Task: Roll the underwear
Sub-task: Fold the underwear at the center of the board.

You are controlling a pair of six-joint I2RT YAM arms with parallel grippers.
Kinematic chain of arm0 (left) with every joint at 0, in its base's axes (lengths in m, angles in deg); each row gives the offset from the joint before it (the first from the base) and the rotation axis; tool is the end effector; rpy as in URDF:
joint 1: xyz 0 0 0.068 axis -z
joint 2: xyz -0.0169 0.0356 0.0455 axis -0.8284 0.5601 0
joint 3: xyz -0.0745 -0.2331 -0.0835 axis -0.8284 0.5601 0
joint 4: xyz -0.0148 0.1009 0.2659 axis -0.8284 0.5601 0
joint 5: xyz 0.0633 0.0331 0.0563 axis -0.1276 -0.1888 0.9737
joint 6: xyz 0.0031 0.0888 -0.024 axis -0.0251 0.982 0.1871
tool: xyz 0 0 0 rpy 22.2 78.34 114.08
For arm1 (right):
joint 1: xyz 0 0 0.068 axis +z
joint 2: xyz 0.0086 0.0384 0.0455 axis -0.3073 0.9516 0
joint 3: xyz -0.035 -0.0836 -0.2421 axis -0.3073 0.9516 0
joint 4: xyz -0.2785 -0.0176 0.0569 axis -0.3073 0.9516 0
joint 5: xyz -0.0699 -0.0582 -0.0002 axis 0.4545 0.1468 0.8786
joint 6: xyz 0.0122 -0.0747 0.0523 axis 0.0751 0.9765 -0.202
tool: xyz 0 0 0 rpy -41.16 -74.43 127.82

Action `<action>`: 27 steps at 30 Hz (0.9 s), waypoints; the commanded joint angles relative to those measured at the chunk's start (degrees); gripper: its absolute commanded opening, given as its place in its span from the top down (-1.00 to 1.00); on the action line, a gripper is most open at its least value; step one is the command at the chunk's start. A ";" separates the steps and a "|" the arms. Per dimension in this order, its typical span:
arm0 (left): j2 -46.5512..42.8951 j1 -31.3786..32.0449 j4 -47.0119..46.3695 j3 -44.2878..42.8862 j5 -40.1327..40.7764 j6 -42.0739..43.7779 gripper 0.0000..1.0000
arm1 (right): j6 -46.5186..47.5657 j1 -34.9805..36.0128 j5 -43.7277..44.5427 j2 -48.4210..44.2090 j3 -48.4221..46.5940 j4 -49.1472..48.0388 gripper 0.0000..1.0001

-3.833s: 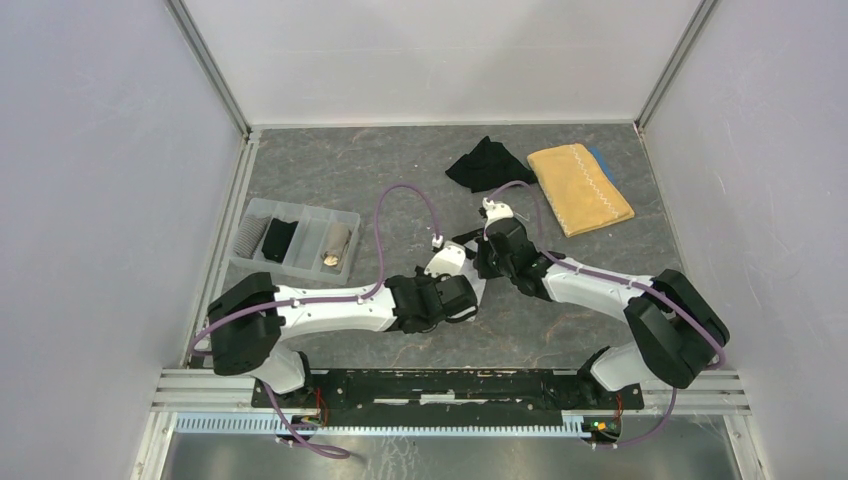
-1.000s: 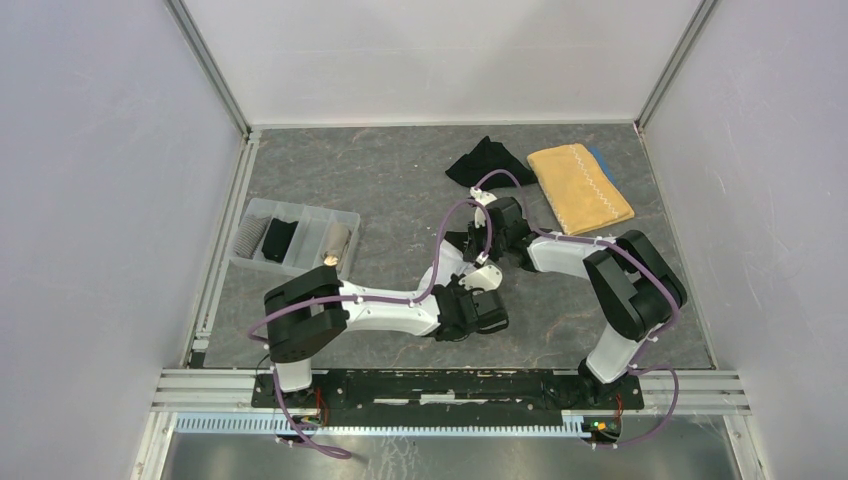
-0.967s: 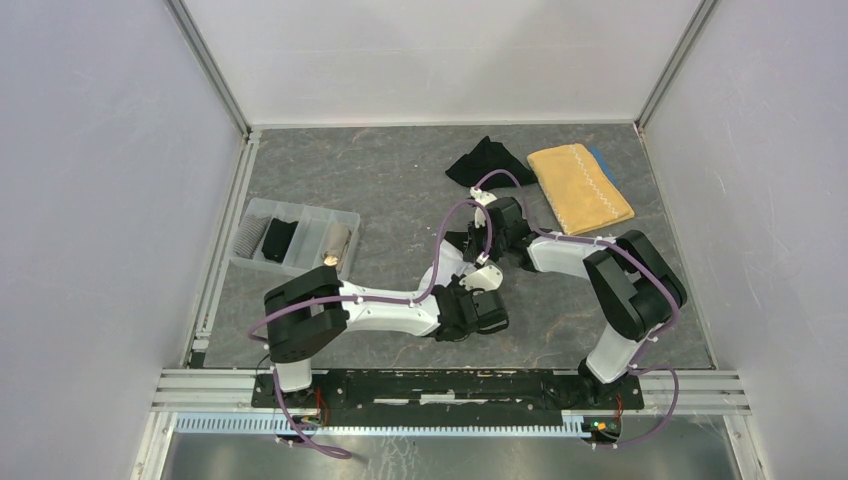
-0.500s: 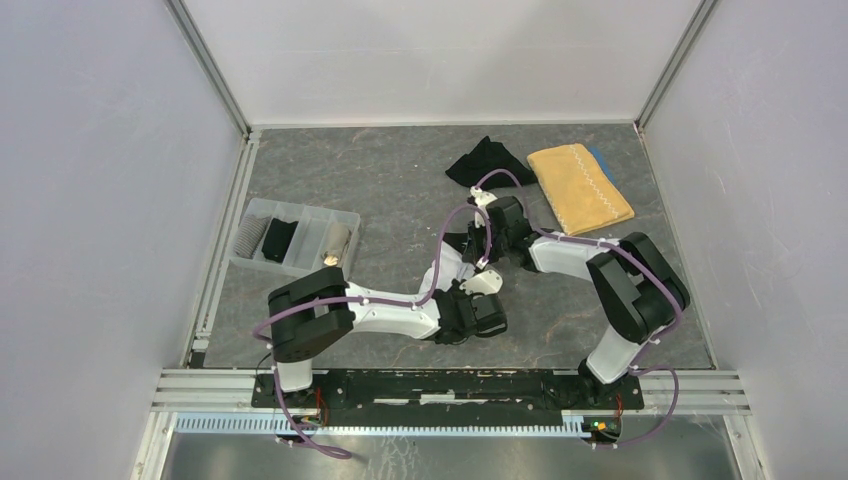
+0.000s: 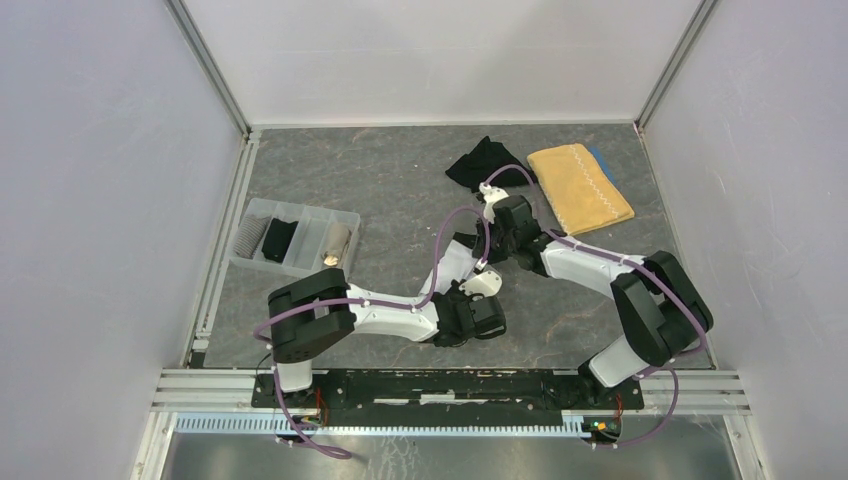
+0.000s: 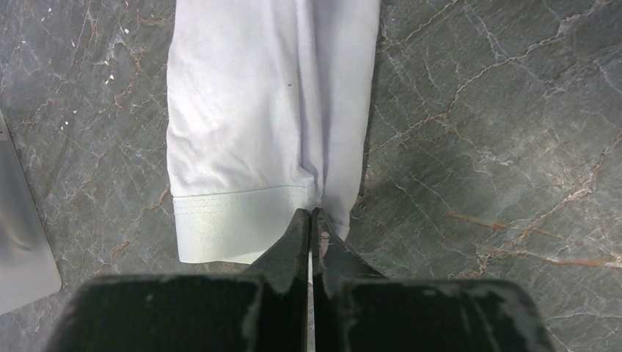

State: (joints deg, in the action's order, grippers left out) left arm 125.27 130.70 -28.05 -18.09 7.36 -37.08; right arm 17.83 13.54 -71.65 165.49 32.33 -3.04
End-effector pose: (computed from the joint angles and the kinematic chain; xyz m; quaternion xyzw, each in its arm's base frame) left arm 0.1519 -0.3466 0.0794 0.3159 0.8594 0.0780 0.3943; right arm 0.3107 0.2012 0.1186 -0.1239 0.9085 0.2163 0.3355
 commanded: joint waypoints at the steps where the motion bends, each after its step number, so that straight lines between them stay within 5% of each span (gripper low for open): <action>1: 2.95 0.03 0.74 2.48 -5.08 -0.08 0.96 | 0.40 -0.12 5.19 -1.39 1.75 2.13 1.00; 14: 3.56 0.02 0.71 2.07 -5.53 -0.30 0.96 | 0.75 -0.16 8.13 0.92 4.05 2.54 1.00; 27: 3.47 -0.01 0.64 2.24 -5.70 -0.35 0.96 | 1.47 -0.18 11.25 -4.27 3.08 5.17 0.38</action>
State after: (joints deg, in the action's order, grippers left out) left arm 125.44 130.70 -28.90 -17.94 7.65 -37.08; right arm 18.18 13.61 -63.79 164.52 36.16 1.18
